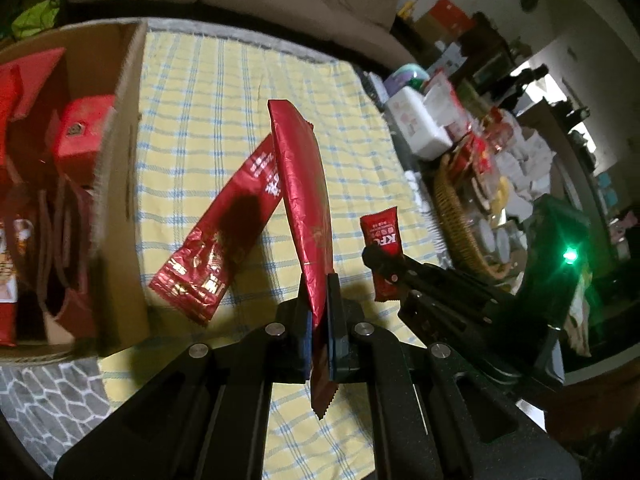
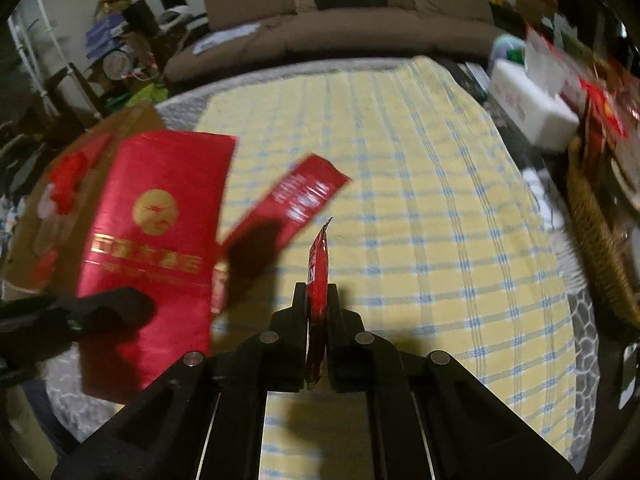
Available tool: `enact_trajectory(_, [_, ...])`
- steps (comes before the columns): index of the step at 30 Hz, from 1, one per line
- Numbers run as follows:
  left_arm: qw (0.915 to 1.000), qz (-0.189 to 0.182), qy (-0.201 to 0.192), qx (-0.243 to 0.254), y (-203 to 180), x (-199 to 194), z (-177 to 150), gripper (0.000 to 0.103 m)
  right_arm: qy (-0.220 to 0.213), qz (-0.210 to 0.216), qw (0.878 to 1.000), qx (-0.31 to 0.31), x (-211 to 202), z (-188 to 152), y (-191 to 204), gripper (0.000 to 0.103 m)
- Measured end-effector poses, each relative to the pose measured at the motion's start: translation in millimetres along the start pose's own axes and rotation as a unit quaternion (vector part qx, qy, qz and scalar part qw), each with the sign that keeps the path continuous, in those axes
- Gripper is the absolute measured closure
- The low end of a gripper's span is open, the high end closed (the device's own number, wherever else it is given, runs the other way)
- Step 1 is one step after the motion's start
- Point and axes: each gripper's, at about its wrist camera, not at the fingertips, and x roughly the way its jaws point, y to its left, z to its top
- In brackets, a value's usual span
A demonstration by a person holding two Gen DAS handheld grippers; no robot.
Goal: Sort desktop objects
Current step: 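Lift the red packet with the left tool while the right tool lifts the KFC sachet, then carry both held items over the cardboard box with both tools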
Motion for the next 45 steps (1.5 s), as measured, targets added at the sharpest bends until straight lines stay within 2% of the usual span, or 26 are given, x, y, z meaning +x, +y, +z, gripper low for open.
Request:
enact_trajectory(10, [0.9991, 0.005, -0.042, -0.01, 27.6, -75.7, 8.7, 0.098, -0.021, 0.037, 0.999, -0.03, -40.2, 23.0, 69.6, 0.097])
enact_trajectory(18, [0.9971, 0.035, -0.064, -0.024, 70.2, -125.4, 10.7, 0.098, -0.028, 0.059, 0.997, -0.042, -47.9, 36.6, 119.5, 0.097])
enact_trajectory(23, [0.9955, 0.038, -0.078, -0.039, 96.4, -151.2, 5.8, 0.098, -0.026, 0.068, 0.996, -0.058, -45.6, 38.8, 154.6, 0.097])
enact_trajectory(33, [0.9926, 0.049, -0.096, -0.056, 128.6, -184.8, -1.9, 0.098, -0.026, 0.079, 0.993, -0.087, -46.2, 40.7, 206.6, 0.096])
enact_trajectory(45, [0.9886, 0.066, -0.11, -0.079, 173.6, -215.3, -5.4, 0.098, -0.02, 0.091, 0.99, -0.103, -35.2, 43.2, 248.9, 0.096])
